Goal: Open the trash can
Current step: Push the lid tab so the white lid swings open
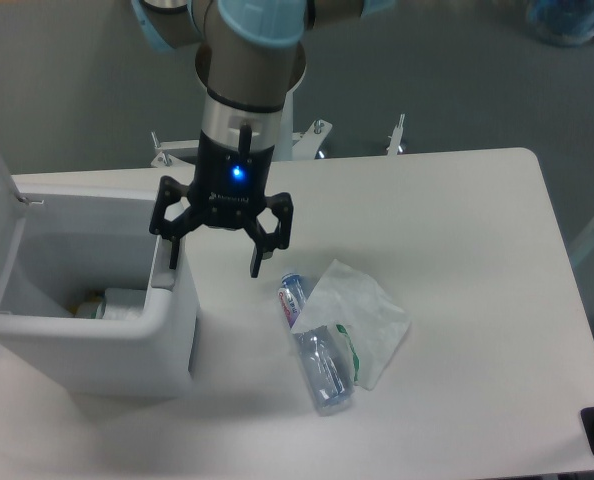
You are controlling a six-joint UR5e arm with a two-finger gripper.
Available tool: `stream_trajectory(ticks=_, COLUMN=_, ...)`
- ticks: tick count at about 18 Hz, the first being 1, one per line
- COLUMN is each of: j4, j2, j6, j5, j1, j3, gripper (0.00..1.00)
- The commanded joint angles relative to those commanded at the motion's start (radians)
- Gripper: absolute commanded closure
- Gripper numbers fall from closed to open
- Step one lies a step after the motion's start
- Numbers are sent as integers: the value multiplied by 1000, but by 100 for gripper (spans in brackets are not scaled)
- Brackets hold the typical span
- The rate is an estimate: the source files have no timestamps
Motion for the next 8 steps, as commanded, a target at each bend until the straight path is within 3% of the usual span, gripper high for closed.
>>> stream_trajectory(ticks=3, j4=0, j2=2, j6=8, j5=12, j1=64, j3=49, gripper=0)
stream_trajectory(ticks=8, j4=-12, j2=-31, j6=58, j5=193, j1=84, j3=104, gripper=0)
